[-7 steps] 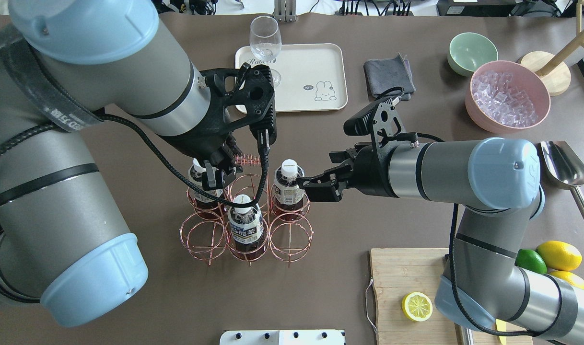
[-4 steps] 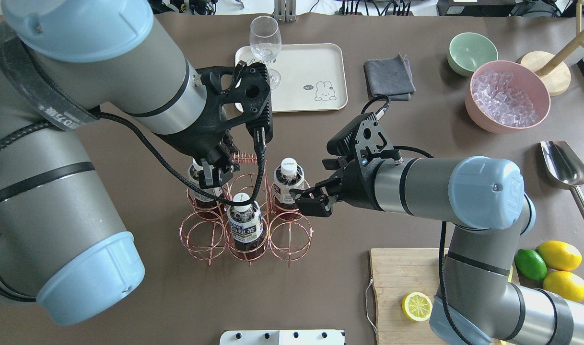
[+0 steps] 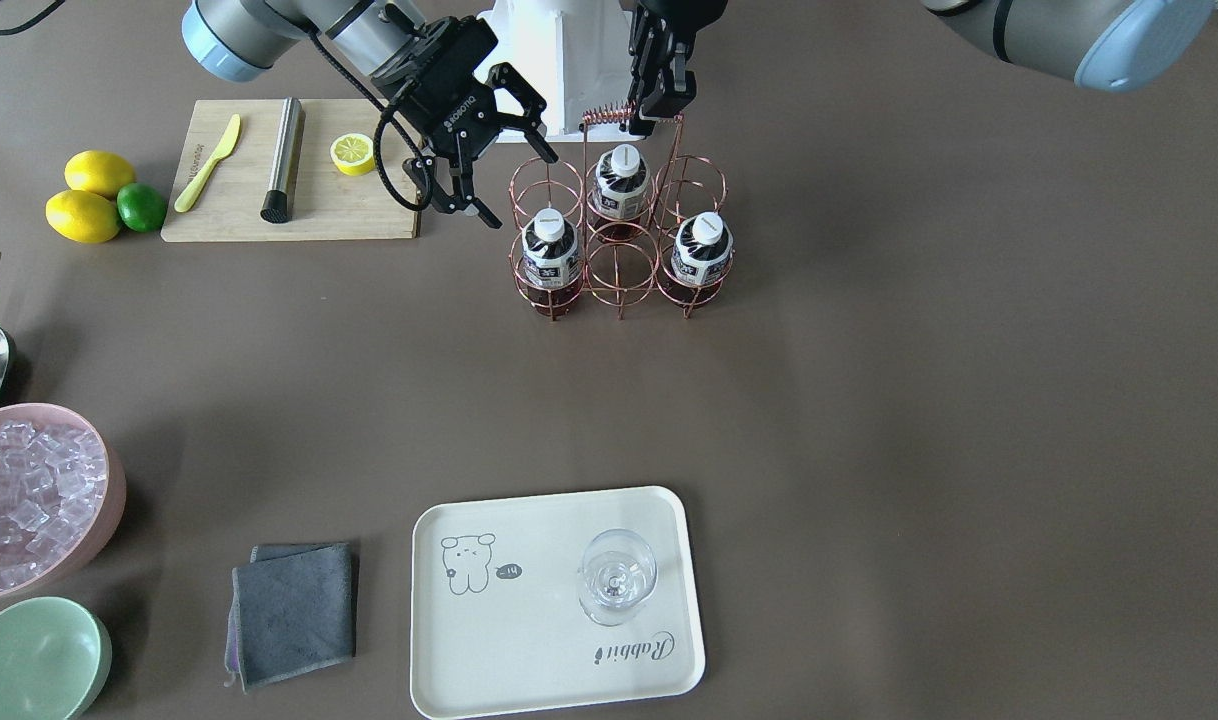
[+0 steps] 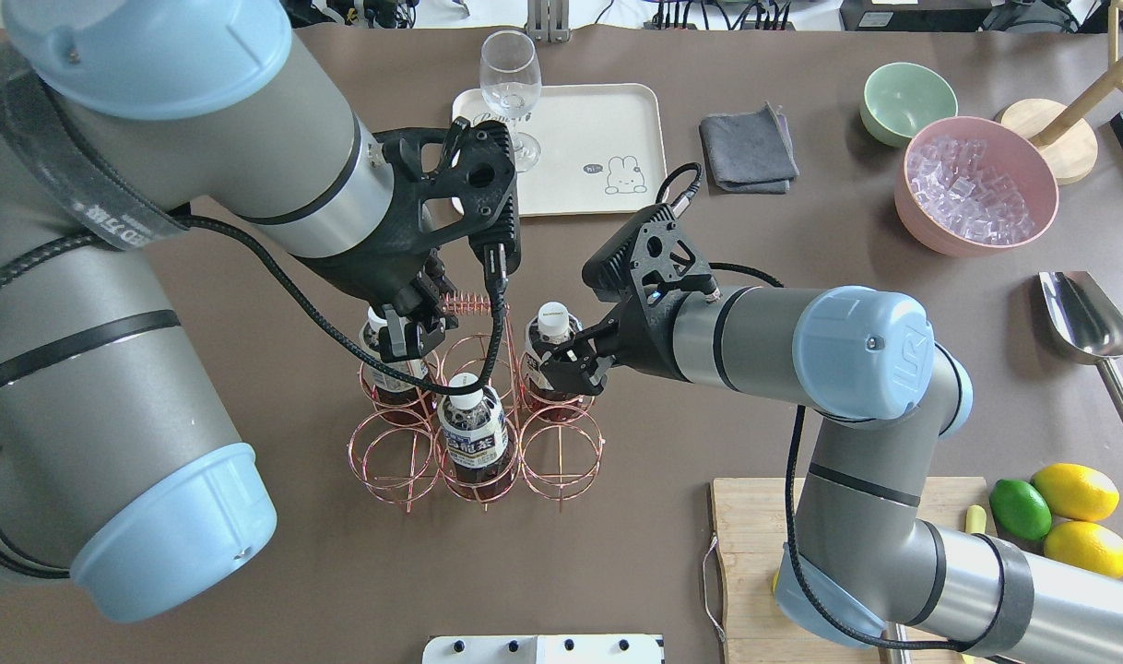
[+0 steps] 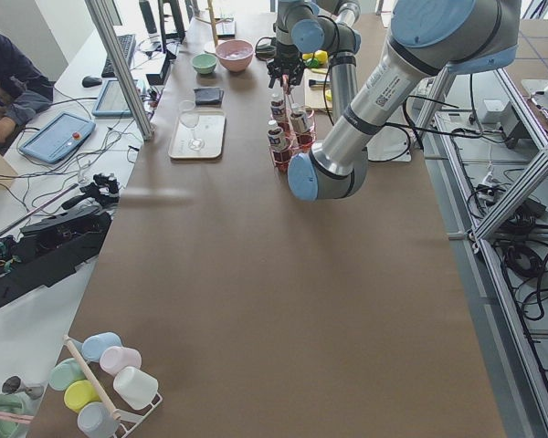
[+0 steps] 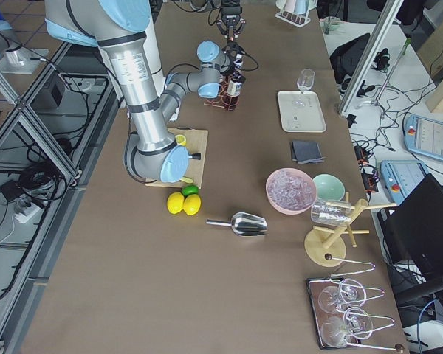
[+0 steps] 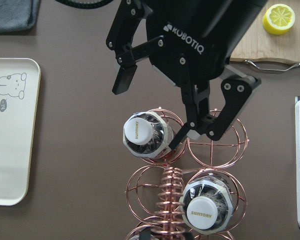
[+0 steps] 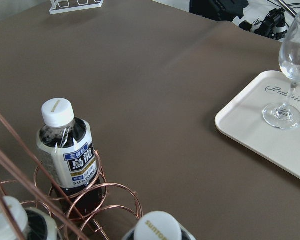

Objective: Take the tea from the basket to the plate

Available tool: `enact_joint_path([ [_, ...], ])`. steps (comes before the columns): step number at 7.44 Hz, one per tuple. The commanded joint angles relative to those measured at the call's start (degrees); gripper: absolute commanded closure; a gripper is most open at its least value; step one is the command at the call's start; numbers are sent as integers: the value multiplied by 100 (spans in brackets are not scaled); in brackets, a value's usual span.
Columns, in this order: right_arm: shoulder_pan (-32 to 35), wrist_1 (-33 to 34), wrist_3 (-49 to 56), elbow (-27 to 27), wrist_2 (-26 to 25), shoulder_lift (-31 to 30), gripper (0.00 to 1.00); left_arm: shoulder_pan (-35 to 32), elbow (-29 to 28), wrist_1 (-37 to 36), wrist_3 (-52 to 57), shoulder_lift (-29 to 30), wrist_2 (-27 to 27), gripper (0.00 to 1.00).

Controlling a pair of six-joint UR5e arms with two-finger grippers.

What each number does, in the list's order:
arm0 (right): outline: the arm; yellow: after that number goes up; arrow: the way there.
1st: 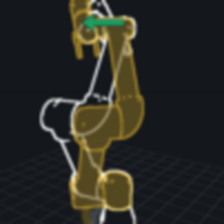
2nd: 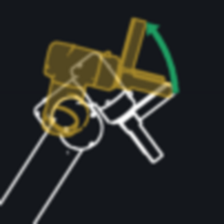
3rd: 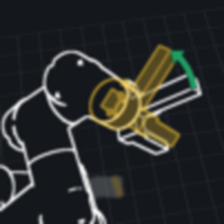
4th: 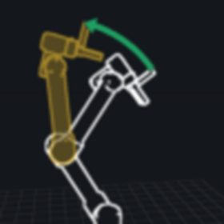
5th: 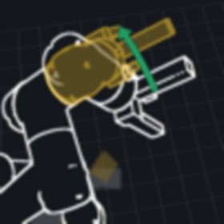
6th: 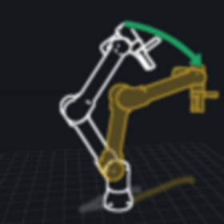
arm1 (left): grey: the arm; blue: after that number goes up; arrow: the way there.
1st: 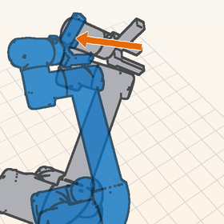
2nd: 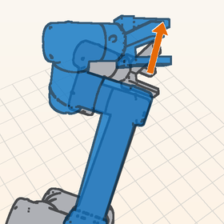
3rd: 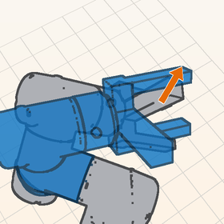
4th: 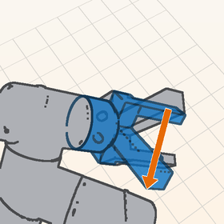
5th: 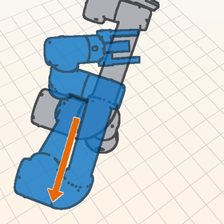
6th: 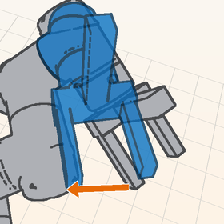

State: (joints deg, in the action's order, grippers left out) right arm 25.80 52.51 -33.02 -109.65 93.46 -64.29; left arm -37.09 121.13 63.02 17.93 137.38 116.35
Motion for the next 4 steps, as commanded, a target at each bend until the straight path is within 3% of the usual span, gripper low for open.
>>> enact_joint_path([
  [1, 30, 22, -3, 58, -29, 83, 6, 0, -2, 0, 0, -1, -7, 100],
  [4, -40, 23, -73, 102, -56, 101, 8, 0, -11, 0, 0, -1, -7, 100],
])
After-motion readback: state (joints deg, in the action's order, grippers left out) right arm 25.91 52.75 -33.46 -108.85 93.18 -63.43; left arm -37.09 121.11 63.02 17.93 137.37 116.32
